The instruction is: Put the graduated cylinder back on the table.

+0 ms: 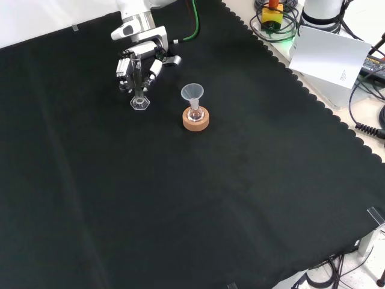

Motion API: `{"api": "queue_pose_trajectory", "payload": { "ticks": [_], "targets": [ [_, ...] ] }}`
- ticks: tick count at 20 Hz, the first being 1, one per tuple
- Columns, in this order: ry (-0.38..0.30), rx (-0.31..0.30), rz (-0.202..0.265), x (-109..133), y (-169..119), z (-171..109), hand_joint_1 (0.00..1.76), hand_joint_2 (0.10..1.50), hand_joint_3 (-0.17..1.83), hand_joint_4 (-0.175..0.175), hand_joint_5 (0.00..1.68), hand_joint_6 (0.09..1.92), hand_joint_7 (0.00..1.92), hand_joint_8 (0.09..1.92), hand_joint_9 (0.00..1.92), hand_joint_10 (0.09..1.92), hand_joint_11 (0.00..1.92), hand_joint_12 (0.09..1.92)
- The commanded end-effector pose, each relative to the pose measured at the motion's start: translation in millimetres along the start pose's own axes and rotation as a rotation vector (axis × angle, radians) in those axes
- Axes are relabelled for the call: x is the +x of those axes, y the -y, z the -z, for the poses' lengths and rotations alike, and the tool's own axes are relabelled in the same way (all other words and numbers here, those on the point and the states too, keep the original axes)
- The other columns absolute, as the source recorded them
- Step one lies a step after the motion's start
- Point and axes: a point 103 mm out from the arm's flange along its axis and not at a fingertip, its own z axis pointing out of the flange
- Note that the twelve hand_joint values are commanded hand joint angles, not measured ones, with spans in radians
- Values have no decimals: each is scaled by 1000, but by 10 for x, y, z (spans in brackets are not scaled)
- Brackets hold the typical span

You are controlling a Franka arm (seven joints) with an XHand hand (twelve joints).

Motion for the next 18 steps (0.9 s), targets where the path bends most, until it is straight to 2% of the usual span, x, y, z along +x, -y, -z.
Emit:
{"api": "queue_pose_trajectory", "payload": {
  "ticks": [1,10,18],
  "targets": [
    [2,21,-24,12,-34,17,1044,1141,-158,-21,874,621,816,502,1193,87,822,1092],
    [-50,15,-67,-68,-83,94,977,1104,-175,-21,792,612,749,501,1124,87,733,1150],
    [-81,13,-77,-122,-97,149,926,1063,-175,-25,719,599,711,508,1091,87,689,1177]
  ]
}}
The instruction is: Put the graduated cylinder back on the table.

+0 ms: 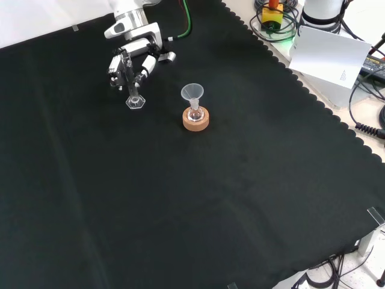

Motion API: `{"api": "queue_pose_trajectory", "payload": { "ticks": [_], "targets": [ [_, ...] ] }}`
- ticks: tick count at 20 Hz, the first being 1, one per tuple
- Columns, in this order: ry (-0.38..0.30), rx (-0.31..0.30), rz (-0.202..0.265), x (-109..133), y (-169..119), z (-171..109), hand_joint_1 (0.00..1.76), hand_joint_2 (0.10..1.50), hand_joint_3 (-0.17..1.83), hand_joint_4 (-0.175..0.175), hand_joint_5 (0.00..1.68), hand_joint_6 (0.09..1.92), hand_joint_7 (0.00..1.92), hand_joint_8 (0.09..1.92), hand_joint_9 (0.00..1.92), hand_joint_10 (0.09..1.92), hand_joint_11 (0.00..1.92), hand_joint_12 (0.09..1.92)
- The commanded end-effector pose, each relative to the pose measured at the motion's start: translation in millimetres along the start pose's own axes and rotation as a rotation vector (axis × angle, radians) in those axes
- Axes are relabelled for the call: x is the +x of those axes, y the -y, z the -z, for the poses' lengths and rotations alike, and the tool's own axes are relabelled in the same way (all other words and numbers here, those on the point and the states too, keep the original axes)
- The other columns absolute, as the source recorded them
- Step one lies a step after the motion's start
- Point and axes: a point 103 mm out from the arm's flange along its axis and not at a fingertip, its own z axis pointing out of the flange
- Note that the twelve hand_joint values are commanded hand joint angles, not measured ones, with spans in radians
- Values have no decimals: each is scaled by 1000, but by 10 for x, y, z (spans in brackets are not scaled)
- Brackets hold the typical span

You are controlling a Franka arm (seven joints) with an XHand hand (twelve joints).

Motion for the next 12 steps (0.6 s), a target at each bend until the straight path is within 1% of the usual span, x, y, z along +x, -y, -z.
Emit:
{"api": "queue_pose_trajectory", "payload": {
  "ticks": [1,4,6,8,12],
  "targets": [
    [-21,2,-2,-15,-7,24,914,1052,-175,-28,693,595,698,511,1083,87,676,1188],
    [-20,3,-5,-13,-16,54,882,1022,-175,-34,604,579,643,521,1045,87,626,1216],
    [-24,9,-13,-17,-22,71,854,1000,-175,-44,498,516,559,538,981,87,559,1246],
    [-23,13,-21,-24,-23,91,826,985,-175,-49,435,429,457,576,914,87,480,1283],
    [-12,8,-40,-59,-11,166,787,969,-175,-52,395,286,318,624,812,87,377,1323]
  ]
}}
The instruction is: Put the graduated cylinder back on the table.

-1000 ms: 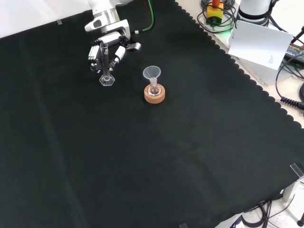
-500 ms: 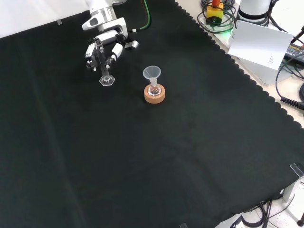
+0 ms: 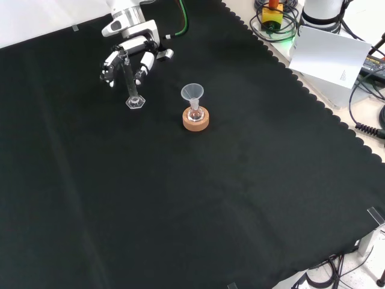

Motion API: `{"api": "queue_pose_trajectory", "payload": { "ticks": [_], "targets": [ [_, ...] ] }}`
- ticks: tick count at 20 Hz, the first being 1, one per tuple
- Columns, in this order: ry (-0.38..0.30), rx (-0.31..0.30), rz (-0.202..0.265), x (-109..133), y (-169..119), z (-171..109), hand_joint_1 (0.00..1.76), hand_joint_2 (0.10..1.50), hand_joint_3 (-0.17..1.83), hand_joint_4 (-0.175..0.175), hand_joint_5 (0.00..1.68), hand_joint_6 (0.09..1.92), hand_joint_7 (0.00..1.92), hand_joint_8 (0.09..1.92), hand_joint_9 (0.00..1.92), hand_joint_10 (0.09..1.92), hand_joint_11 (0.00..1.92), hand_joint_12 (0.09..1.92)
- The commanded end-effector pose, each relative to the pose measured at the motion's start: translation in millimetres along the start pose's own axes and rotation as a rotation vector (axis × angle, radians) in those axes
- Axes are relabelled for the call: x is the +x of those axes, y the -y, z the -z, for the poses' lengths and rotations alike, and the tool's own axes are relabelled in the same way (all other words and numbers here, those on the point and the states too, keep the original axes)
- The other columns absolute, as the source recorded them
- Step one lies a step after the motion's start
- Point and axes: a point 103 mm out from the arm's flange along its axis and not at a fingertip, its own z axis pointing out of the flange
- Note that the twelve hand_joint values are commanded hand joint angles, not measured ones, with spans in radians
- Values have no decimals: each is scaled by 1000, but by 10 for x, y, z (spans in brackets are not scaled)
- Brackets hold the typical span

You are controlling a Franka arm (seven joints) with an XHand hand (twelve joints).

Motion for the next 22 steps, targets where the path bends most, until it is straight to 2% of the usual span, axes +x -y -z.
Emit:
{"api": "queue_pose_trajectory", "payload": {
  "ticks": [1,8,12,17,22],
  "targets": [
    [2,-12,-26,-38,20,102,781,967,-175,-52,398,258,300,633,799,87,363,1328],
    [44,-10,-80,-121,161,415,729,948,-175,-52,357,109,136,648,630,87,204,1397],
    [82,-22,-90,-72,317,584,701,937,-175,-51,325,87,68,654,556,87,130,1436],
    [154,-51,-69,157,664,830,679,930,-175,-51,306,87,49,655,533,87,116,1445],
    [210,-61,-57,485,974,974,672,926,-175,-50,296,87,43,658,524,87,109,1453]
  ]
}}
